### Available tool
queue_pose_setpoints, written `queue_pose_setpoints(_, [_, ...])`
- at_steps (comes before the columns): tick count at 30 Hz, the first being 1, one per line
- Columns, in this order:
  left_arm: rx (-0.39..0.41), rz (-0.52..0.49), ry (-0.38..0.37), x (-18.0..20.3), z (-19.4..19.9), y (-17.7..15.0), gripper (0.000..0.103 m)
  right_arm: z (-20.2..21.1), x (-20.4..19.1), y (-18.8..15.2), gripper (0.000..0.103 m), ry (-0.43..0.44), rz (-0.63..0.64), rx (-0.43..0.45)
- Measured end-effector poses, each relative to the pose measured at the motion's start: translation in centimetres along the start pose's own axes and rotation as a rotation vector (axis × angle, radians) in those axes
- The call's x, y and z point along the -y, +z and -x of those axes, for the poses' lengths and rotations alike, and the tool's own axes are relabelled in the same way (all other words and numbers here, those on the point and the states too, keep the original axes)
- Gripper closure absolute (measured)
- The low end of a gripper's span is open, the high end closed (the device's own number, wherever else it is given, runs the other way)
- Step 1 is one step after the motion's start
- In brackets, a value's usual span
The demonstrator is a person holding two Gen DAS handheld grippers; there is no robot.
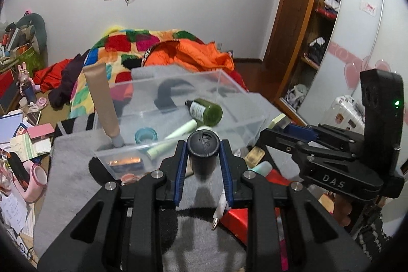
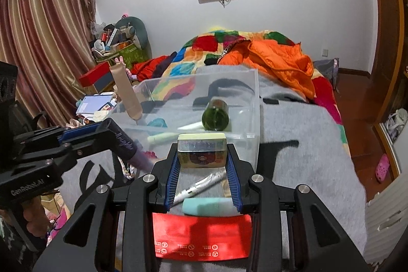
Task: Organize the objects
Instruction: 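Lift the purple lipstick with the left gripper while the right lifts the green box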
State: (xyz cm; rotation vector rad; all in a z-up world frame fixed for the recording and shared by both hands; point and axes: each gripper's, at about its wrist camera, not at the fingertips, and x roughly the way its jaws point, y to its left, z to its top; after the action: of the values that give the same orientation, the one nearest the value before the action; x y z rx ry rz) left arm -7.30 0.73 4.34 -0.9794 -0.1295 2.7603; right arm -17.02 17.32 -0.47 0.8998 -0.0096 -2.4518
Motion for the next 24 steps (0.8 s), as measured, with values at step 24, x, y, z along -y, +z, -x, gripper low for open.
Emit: queue_pose_setpoints(24, [0.092,0.077,0.019,-2.8,-0.9,5.1,0.078,-3.7,0.0,3.9,0.072,-0.031,0.037,0.0])
